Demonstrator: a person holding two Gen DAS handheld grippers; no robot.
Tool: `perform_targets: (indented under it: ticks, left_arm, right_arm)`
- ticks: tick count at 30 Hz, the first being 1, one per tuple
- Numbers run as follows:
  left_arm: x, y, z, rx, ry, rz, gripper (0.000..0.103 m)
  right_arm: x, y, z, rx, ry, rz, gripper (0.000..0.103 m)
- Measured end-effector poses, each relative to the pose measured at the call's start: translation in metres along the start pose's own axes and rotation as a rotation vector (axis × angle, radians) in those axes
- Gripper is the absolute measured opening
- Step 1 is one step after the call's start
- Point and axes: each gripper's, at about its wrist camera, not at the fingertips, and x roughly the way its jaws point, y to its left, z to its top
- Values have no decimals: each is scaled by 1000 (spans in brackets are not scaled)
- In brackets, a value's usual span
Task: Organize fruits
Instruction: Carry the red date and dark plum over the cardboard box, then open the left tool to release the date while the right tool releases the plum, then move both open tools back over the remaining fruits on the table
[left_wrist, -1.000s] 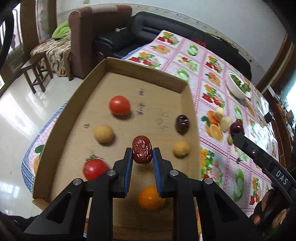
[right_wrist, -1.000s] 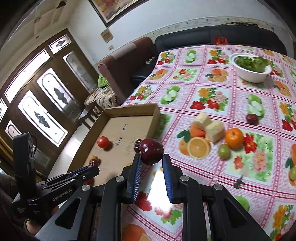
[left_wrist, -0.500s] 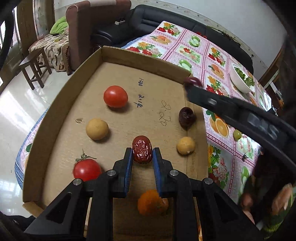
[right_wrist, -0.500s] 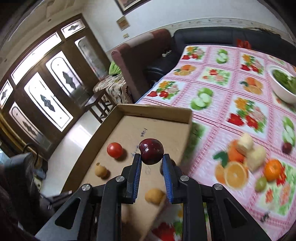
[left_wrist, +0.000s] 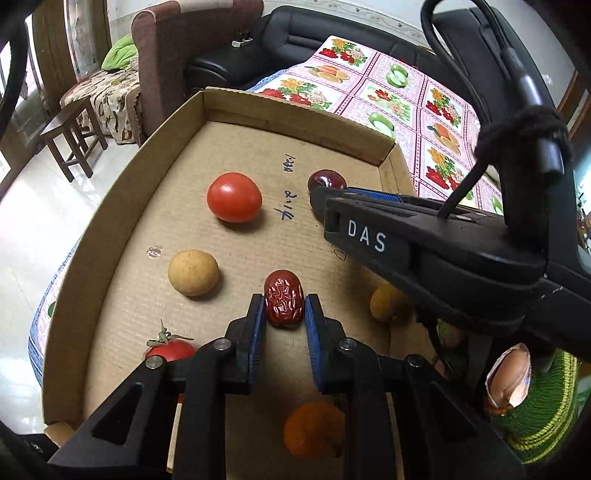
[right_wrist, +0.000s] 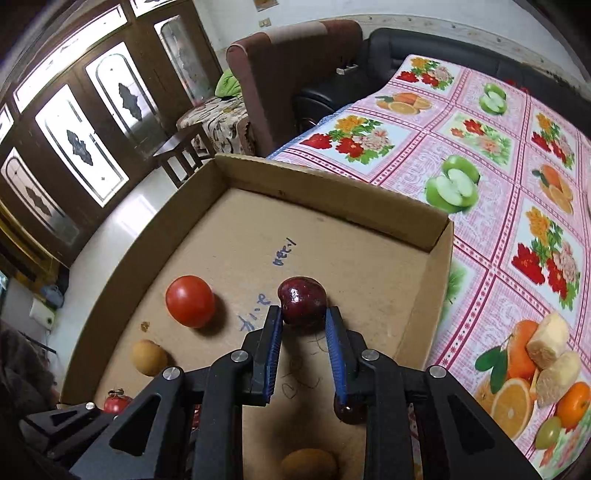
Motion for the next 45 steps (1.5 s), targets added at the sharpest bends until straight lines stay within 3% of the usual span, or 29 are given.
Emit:
perform_targets:
  ticks: [6, 10, 25, 29, 45]
  left_arm:
    - [-2, 0, 0, -9, 6, -2, 21]
    - [-4, -2, -1, -12, 13, -2, 48]
    - [-30, -12, -6, 3, -50, 7, 48]
    - [-38, -20, -8, 19, -70, 2, 48]
    - [-57, -69, -23, 121, -119, -13, 48]
  right_arm:
    - [-5, -1, 0, -3, -8, 21, 31]
    - [-17, 0, -1, -8, -39, 26, 38]
    - [-83, -18, -24, 66, -145, 63, 41]
    - [-108, -33, -42, 123, -187, 71, 47]
    - [-169, -115, -132, 354, -245, 11, 47]
